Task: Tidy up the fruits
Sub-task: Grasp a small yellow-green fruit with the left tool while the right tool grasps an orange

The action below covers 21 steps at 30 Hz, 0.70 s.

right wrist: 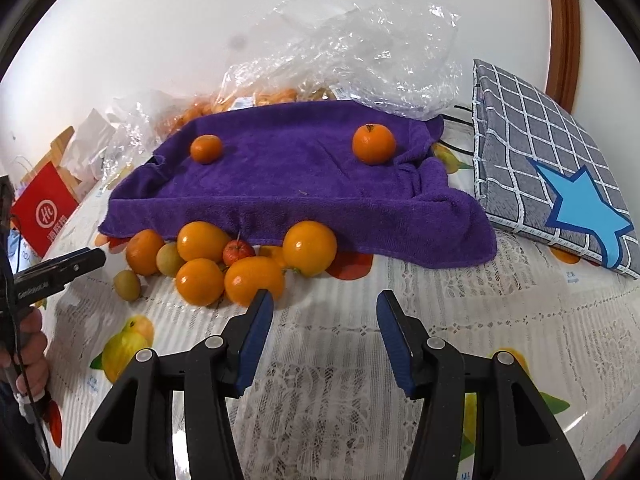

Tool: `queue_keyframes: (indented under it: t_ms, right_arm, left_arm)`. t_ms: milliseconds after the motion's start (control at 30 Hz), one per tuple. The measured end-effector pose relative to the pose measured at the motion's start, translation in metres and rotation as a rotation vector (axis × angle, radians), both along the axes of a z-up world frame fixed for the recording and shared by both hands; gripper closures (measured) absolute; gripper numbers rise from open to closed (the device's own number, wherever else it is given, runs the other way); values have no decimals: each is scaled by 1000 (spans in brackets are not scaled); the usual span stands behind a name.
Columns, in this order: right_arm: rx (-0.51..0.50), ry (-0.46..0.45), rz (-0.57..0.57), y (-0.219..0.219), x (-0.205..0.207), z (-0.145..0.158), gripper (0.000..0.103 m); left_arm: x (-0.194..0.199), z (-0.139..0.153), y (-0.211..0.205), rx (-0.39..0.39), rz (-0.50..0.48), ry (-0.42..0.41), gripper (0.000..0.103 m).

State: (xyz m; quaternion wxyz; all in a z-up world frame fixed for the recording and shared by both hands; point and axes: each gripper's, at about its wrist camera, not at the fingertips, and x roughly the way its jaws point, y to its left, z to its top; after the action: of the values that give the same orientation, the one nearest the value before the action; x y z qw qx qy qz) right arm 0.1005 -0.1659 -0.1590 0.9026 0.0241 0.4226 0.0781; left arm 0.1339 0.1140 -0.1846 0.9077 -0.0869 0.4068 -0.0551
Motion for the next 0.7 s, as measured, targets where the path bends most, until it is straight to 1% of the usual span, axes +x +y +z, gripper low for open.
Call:
queue_keyframes:
  t_ms: [100,200,367,500,567,667,700]
  right_arm:
    - [22,-20,8,-2,-3,1,49]
    - [6,-30,0,-3,3,4,50]
    - [43,-28,13,-7,21,7,55]
    - [105,3,42,-4,35,4,57]
    - [116,18,46,-2,40,2,57]
    - [135,46,38,-1,50,-5,63]
    - [144,53,37,-2,52,-6,68]
  left_arm:
    - [0,1,1,-12,0,-5,50]
    - [0,1,4,-36,8,-12,50]
    - [-1,3,10,-80,22,-37,50]
    - [-1,4,8,-86,1,-48,50]
    - [-1,5,7,-93,-13,-53,50]
    - [-3,6,5,-105,-33,-69,50]
    - [-5,7,3,-110,-42,-77,50]
